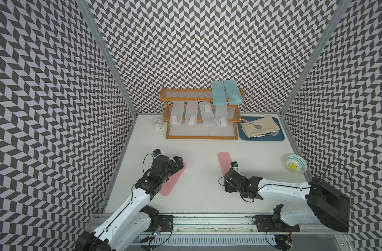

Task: Place the pencil cases on the shelf according to color
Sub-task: Pick up the pencil case from the center of the board, then place the pencil case on the shelf.

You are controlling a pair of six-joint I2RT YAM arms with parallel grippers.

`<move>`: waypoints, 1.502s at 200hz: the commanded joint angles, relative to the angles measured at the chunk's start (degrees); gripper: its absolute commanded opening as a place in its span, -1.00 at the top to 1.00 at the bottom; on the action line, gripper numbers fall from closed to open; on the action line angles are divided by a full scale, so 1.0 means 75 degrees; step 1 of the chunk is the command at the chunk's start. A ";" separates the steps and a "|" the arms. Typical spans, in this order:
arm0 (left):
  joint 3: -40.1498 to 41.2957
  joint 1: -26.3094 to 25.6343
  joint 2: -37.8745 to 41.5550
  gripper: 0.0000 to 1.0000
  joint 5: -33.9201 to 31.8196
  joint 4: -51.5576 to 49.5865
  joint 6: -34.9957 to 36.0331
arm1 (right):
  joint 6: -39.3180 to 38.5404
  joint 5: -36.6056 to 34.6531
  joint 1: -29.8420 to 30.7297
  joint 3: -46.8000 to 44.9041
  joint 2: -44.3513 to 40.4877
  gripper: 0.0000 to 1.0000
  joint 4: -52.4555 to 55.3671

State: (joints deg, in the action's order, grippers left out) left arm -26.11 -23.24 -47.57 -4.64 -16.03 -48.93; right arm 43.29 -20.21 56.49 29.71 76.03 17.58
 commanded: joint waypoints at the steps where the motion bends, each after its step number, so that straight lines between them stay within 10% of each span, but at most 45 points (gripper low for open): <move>1: -0.0209 -0.0004 -0.0007 -0.99 0.0003 -0.0097 0.0049 | 0.0471 -0.0477 0.0044 -0.0138 -0.0835 -0.35 0.0412; 73: -0.0460 -0.0026 0.0005 -0.99 0.0027 0.0010 0.0171 | -0.0383 -0.0928 -0.0197 0.0432 -0.2031 -0.33 -0.0314; 197: -0.0572 0.0030 -0.1163 -0.99 0.0630 0.0569 0.0679 | -0.2361 0.0750 -0.2449 0.3376 0.2397 -0.28 -0.1687; 300: -0.0381 0.0401 -0.1508 -0.99 0.0345 0.0206 0.0735 | -0.2691 0.0283 -0.3125 0.5114 0.4710 -0.20 -0.2062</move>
State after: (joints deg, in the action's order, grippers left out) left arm -30.26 -21.93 -59.09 -0.56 -13.78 -43.48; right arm 24.08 -16.16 33.74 65.56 109.56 5.91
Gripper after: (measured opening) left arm 0.993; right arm 0.762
